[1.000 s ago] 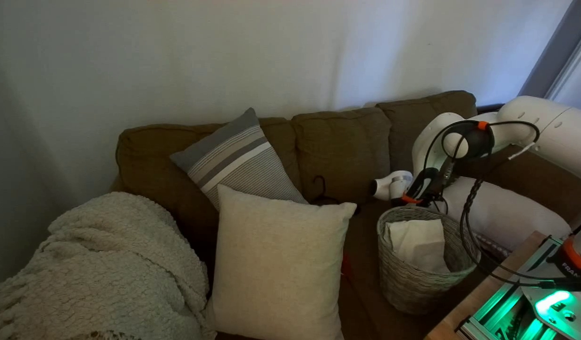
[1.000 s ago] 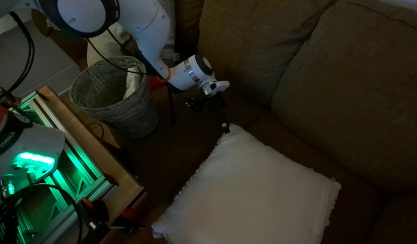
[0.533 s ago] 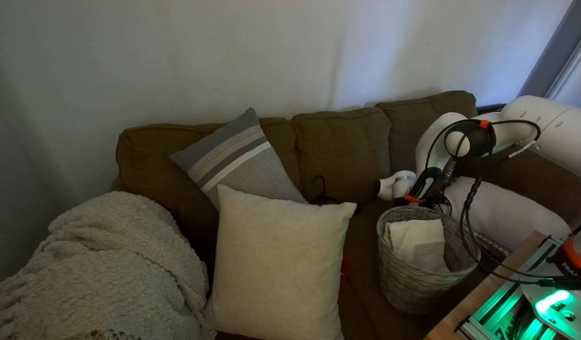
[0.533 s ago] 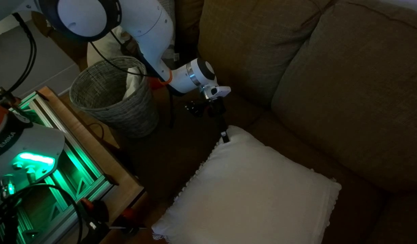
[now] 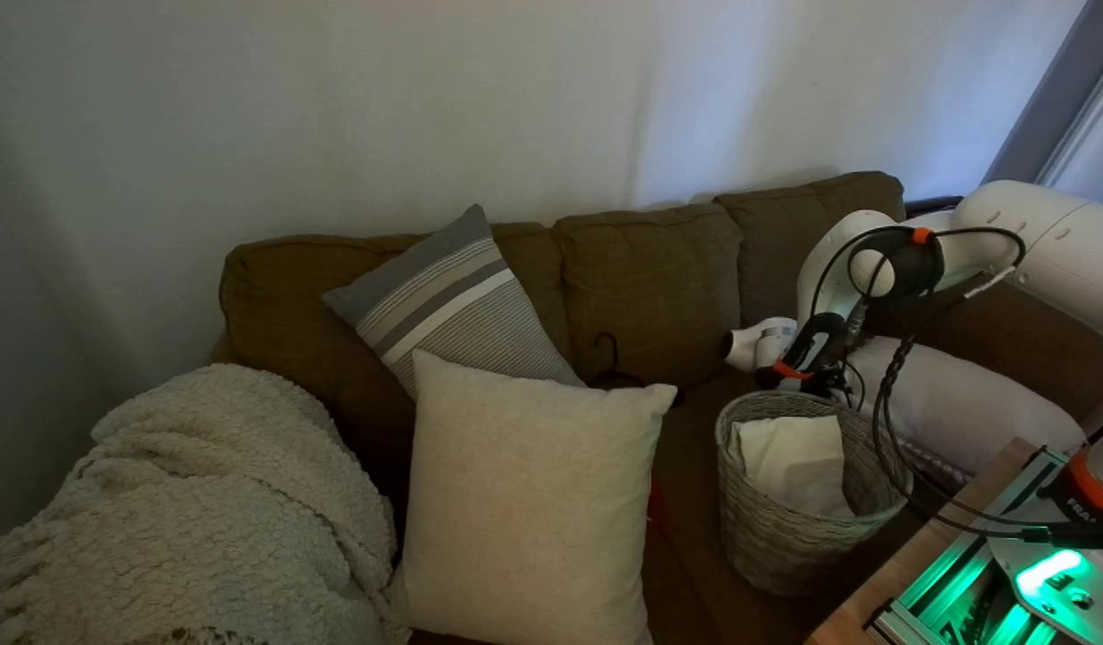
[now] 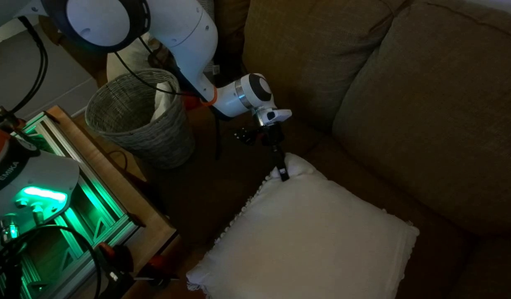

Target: Move the pillow on the right to the left side of the sofa

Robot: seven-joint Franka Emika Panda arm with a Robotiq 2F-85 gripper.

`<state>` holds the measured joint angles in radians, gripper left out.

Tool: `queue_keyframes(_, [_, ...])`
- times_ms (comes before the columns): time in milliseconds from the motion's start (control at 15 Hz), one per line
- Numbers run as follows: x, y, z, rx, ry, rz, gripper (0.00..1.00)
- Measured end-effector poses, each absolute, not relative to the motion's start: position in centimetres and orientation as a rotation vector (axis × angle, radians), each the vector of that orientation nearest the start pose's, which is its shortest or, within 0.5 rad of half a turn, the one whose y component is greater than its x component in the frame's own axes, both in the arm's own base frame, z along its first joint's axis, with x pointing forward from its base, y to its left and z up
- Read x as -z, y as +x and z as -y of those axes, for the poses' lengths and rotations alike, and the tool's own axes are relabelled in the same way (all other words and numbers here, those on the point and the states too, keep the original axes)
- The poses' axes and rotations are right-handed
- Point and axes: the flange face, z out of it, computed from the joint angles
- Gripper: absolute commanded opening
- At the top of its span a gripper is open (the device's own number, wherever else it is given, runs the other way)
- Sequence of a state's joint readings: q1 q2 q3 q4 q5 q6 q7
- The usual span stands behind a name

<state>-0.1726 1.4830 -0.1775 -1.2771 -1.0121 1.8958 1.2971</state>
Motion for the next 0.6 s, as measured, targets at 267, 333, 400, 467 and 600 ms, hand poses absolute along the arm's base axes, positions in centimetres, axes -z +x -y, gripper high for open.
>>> queue_keyframes(267, [14.5,52.1,25.8,0.267,1.869,0.705,0.02])
queue_keyframes(333, [13.6,52.4,26.4,0.245,1.896,0.728,0.03])
queue_keyframes(400, [12.2,52.8,27.2,0.213,1.927,0.758,0.03])
queue_keyframes(467, [10.5,53.2,28.1,0.177,1.953,0.797,0.02])
queue_keyframes(600, [6.6,53.8,30.1,0.100,2.002,0.879,0.03])
